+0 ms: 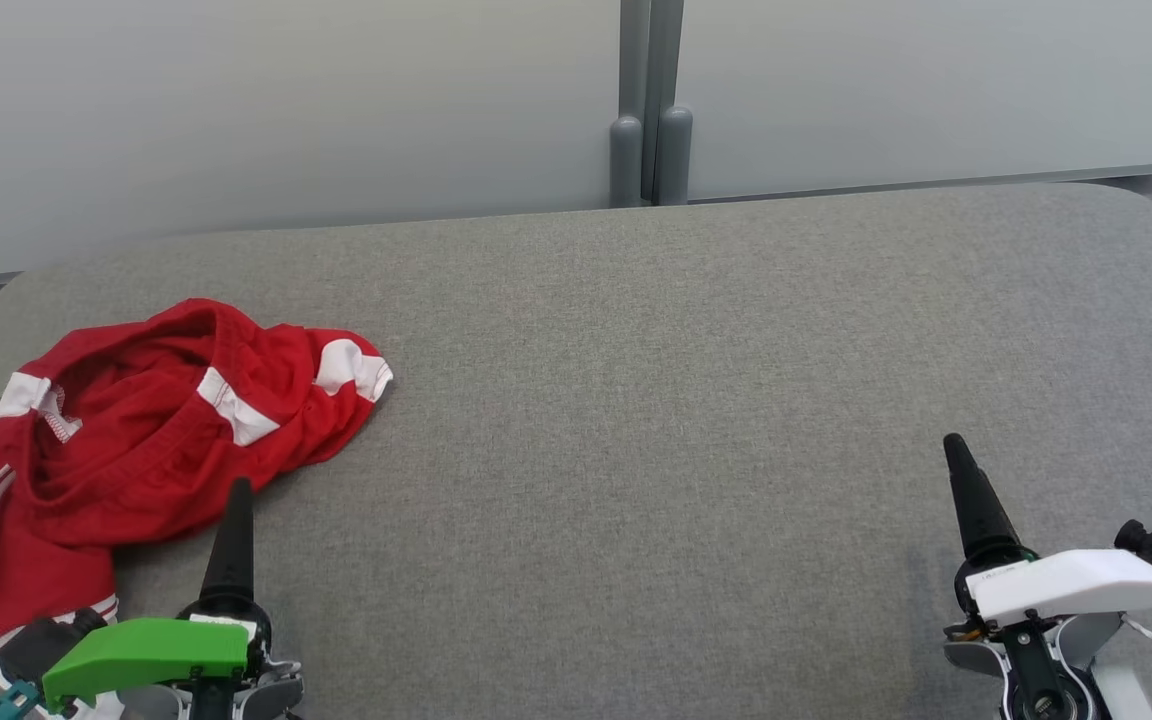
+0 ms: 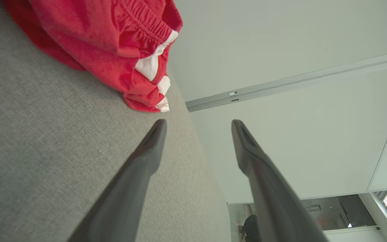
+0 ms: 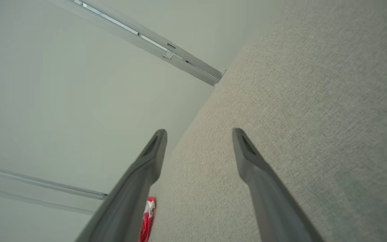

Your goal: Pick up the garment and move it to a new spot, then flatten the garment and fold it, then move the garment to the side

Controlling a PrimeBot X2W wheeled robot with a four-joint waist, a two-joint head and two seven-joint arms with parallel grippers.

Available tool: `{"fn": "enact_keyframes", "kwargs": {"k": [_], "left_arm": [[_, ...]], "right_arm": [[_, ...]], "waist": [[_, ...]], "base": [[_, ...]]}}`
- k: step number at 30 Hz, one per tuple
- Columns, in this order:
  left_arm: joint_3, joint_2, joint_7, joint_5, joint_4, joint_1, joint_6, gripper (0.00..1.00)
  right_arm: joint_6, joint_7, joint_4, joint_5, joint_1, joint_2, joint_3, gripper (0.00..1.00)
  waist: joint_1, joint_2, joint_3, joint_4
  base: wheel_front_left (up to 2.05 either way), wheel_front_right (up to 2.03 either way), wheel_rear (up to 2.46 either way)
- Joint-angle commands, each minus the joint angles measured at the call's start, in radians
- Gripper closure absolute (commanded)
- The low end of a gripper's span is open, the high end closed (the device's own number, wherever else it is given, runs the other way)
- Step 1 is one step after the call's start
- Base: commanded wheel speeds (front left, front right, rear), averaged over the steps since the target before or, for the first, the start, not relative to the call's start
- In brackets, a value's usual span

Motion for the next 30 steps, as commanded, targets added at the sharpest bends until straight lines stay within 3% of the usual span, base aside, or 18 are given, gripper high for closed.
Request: {"fn": "enact_keyframes", "kwargs": {"k": [1,10,20,30], "left_arm": [[-0.007,0.021,-0.014,0.059,-0.01,-0.013,-0.001,0.0],[-0.007,0.025,-0.046,0.278,-0.009,0.002,0.004,0.0],[-0.017,0.037,-0.075,0.55,-0.024,0.02,0.027,0.0],[-0.011,0.03,-0.104,0.738,-0.048,0.043,0.031,0.0]], "right_arm": [[0.002,-0.015,-0.023,-0.075,-0.003,-0.009,0.002,0.0],[0.002,-0.047,-0.046,-0.295,0.006,-0.006,-0.002,0.0],[0.002,-0.077,-0.071,-0.47,0.019,-0.003,-0.008,0.0],[0.002,-0.106,-0.081,-0.627,0.027,-0.001,0.0,0.0]], "waist": [[0.0,0.0032,0.0,0.0],[0.0,0.004,0.001,0.001],[0.0,0.0049,0.003,0.005],[0.0,0.0058,0.004,0.009]], "base": [[0.0,0.0,0.0],[0.0,0.0,0.0],[0.0,0.0,0.0],[0.0,0.0,0.0]]}}
